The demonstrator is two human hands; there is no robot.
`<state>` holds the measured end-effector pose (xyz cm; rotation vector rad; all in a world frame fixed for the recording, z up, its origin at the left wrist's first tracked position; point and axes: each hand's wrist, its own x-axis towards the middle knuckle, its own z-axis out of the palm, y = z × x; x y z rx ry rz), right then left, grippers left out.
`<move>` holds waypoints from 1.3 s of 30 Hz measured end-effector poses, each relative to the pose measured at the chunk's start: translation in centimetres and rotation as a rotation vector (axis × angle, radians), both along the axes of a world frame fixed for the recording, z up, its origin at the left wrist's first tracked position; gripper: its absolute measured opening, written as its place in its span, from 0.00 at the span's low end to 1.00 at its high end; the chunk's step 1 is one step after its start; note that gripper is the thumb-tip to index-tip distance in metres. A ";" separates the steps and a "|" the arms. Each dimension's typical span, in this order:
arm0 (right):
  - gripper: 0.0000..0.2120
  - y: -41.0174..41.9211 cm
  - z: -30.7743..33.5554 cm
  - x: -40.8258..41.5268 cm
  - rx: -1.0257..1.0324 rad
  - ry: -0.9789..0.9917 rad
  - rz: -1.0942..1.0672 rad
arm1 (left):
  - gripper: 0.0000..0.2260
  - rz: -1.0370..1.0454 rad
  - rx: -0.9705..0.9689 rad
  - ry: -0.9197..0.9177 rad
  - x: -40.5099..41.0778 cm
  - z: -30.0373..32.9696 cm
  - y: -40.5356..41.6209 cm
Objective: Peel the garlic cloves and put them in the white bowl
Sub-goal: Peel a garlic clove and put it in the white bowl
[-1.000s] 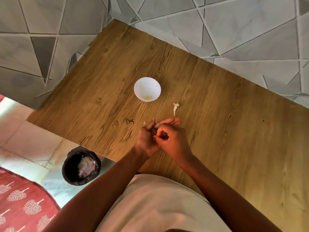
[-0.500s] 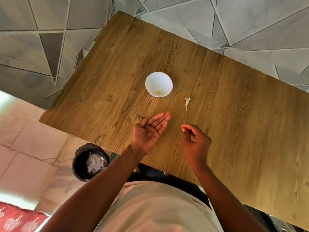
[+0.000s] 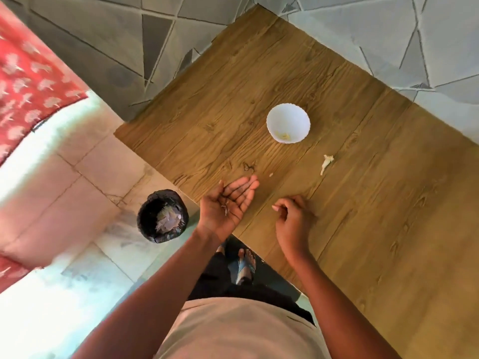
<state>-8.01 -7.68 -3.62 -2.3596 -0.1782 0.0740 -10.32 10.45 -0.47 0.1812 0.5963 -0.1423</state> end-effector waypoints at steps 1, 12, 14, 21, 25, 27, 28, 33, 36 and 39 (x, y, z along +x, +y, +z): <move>0.13 0.4 0.4 -0.2 0.013 -0.005 0.012 | 0.26 0.035 -0.003 -0.007 -0.5 0.1 0.1; 0.06 17.7 1.8 -5.7 0.327 0.144 0.569 | 0.23 0.596 -0.015 0.033 -8.6 -5.1 10.9; 0.05 21.6 -0.9 -6.4 0.327 0.218 0.592 | 0.23 0.639 -0.001 0.068 -9.7 -7.9 13.8; 0.08 33.9 -19.9 -8.5 0.263 0.344 0.517 | 0.27 0.648 0.046 0.275 -12.4 -27.8 24.5; 0.09 38.8 -35.0 -9.7 0.217 0.337 0.517 | 0.29 0.609 0.014 0.349 -12.6 -43.7 29.8; 0.10 40.1 -42.3 -10.8 0.219 0.319 0.509 | 0.28 0.605 0.028 0.411 -13.3 -51.4 31.9; 0.10 40.6 -45.0 -11.0 0.222 0.300 0.525 | 0.28 0.595 0.036 0.455 -13.4 -54.4 32.7; 0.19 43.7 -56.7 -12.4 0.191 0.592 0.775 | 0.32 0.532 0.077 0.559 -14.3 -65.0 35.6; 0.26 44.7 -61.5 -11.6 -0.108 0.745 0.778 | 0.33 0.455 0.080 0.523 -14.7 -66.7 36.6; 0.27 45.4 -62.9 -11.4 -0.032 0.598 0.808 | 0.31 0.418 0.079 0.549 -14.5 -66.9 36.8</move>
